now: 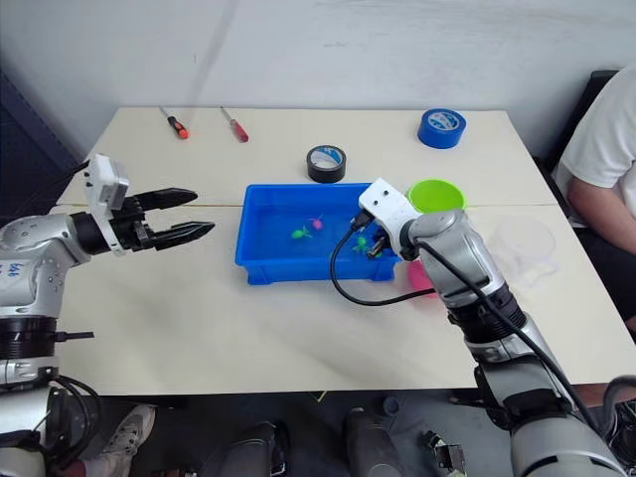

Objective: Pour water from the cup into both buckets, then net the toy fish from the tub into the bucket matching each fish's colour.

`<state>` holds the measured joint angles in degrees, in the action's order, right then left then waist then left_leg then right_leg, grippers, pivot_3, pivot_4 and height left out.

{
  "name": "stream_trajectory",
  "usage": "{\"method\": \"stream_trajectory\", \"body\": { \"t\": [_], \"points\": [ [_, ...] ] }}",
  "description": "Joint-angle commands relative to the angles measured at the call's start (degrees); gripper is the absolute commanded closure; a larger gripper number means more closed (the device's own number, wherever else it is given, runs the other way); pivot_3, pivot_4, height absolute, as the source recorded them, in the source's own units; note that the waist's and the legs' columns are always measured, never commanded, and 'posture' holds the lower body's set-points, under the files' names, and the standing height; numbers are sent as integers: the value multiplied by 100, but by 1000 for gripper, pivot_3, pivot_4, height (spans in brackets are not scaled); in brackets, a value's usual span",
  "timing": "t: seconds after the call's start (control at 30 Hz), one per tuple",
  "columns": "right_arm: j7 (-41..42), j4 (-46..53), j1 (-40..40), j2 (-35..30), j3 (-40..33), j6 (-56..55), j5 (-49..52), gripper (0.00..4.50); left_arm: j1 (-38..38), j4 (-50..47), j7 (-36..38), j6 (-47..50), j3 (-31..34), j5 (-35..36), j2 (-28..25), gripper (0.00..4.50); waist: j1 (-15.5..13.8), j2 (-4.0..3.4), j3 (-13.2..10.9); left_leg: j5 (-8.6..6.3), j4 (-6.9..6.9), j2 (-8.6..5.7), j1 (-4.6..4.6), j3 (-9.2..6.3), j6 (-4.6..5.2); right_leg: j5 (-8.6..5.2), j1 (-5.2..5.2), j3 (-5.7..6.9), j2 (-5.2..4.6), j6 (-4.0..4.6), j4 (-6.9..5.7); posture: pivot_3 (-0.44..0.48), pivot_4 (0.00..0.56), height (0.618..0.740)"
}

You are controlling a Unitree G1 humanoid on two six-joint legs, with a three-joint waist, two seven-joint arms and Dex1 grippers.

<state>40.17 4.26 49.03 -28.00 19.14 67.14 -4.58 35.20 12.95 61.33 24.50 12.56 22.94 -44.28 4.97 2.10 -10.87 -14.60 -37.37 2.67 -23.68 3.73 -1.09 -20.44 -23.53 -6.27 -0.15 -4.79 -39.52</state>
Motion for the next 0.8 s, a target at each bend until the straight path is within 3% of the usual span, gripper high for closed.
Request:
{"method": "stream_trajectory", "body": {
  "t": [0.03,0.47,0.8],
  "points": [
    [-171,67,21,193,-73,-56,133,4500,-43,-303,-59,39,171,146,-136,378,3,0,0,0,0,0,0,1,0,0,0,0,0,0,0,0,150,734],
    [-887,-410,131,950,-733,-436,462,4500,-162,-549,-160,219,188,237,-205,378,0,0,0,0,5,-1,-1,1,-1,0,-1,1,-1,0,3,0,150,734],
    [-942,301,360,902,-1440,292,1060,4500,-14,-472,-150,218,67,252,-207,378,-6,0,0,0,12,0,-4,-1,-1,0,-3,0,-3,0,9,0,150,734]
  ]
}}
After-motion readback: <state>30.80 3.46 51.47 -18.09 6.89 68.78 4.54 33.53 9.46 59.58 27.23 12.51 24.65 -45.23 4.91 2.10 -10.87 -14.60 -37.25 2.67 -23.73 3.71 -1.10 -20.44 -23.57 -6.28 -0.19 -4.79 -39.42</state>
